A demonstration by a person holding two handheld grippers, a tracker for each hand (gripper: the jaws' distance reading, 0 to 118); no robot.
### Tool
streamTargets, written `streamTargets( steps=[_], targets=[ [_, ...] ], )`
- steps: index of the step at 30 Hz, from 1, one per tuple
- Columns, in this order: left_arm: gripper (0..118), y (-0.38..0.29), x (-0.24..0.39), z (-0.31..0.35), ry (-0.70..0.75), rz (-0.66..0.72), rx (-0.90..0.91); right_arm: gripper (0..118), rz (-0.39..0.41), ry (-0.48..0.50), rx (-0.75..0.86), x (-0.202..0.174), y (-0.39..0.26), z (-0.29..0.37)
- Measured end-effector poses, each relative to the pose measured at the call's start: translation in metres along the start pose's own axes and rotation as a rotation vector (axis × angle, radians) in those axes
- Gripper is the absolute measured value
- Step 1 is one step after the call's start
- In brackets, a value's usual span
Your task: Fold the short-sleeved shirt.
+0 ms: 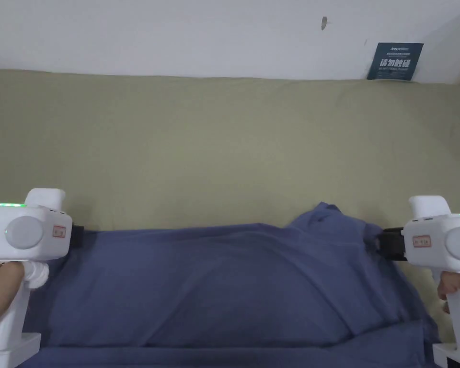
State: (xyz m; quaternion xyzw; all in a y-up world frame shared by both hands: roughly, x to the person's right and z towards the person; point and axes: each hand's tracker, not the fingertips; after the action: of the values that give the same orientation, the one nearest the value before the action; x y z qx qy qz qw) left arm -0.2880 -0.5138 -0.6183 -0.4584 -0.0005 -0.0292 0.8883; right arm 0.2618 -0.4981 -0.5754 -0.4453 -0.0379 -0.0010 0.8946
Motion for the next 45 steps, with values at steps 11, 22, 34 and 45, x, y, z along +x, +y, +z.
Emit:
streamTargets(
  steps=[11, 22, 34, 45],
  targets=[
    [5, 0.003, -0.004, 0.01, 0.024, 0.011, 0.004, 2, 0.027, -0.04, 0.021, -0.01, -0.002, -0.002],
    [5, -0.038, -0.039, 0.132, -0.022, 0.048, 0.131, 2, -0.02, 0.056, 0.129, 0.016, -0.031, 0.126],
    [5, -0.177, -0.056, 0.211, -0.073, 0.074, 0.171, 2, -0.025, 0.121, 0.136, 0.024, -0.166, 0.204],
    [5, -0.218, -0.058, 0.19, -0.083, 0.114, 0.126, 2, -0.08, 0.119, 0.054, 0.026, -0.219, 0.173]
  ],
)
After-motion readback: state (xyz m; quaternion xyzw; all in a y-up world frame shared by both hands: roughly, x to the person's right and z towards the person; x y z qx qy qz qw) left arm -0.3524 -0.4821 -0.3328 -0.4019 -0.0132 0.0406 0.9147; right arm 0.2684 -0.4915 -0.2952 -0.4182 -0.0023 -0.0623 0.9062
